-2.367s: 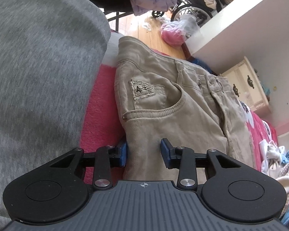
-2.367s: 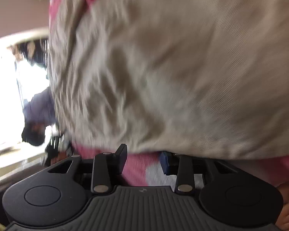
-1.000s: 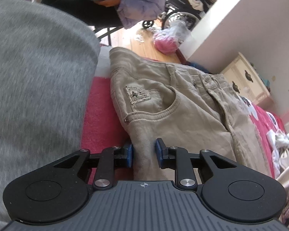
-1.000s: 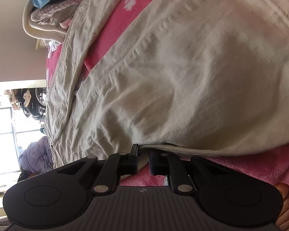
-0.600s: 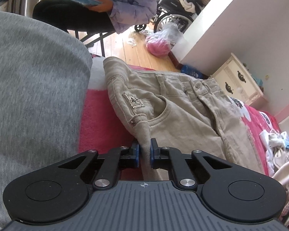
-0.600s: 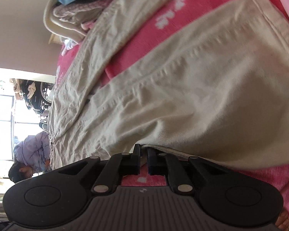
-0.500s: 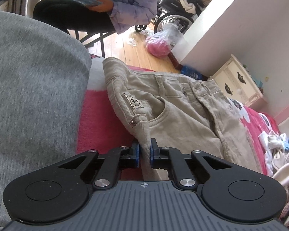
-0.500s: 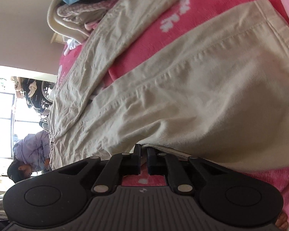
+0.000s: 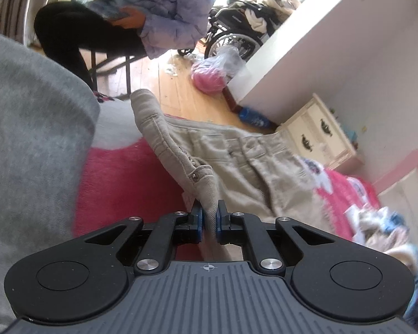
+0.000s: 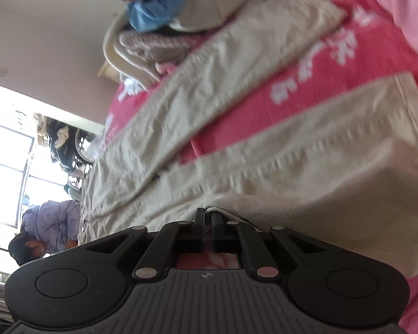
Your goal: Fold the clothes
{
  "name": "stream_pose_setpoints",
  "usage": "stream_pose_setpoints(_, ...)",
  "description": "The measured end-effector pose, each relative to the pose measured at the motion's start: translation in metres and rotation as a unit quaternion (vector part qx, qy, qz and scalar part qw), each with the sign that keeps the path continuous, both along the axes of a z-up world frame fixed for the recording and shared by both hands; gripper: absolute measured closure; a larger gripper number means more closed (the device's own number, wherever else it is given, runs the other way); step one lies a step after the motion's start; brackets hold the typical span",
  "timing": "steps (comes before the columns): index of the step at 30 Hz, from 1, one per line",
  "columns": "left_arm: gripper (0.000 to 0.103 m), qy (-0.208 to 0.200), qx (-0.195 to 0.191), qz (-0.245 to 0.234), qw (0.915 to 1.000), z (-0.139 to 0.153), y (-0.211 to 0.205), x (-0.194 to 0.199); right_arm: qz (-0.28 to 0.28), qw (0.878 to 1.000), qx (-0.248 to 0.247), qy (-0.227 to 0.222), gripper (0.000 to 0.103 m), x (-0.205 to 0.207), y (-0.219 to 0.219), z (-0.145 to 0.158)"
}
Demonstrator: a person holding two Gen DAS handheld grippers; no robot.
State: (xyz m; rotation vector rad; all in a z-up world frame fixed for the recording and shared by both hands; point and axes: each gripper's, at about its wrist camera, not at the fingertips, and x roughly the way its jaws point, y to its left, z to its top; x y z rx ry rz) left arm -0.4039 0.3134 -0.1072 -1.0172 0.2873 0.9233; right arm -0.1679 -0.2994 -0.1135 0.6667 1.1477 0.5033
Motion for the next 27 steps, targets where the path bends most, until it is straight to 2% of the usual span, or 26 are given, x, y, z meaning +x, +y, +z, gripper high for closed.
stream_pose_setpoints(12,0.096,-0.022,0.035,-0.027,0.9988,0.020,0.006,0.032,-0.015,0.999,0.007,-0.050,0.099,0.016,0.004,0.019)
stream_pose_setpoints(20,0.096,-0.023,0.063,-0.046,0.9967,0.031,0.009,0.063,-0.037,0.995,0.025,-0.093,0.099,0.044,0.007,0.039)
stream_pose_setpoints(27,0.096,-0.024,0.091,-0.064,0.9935,0.038,0.015,0.096,-0.054,0.993,0.028,-0.101,0.099,0.070,0.012,0.042)
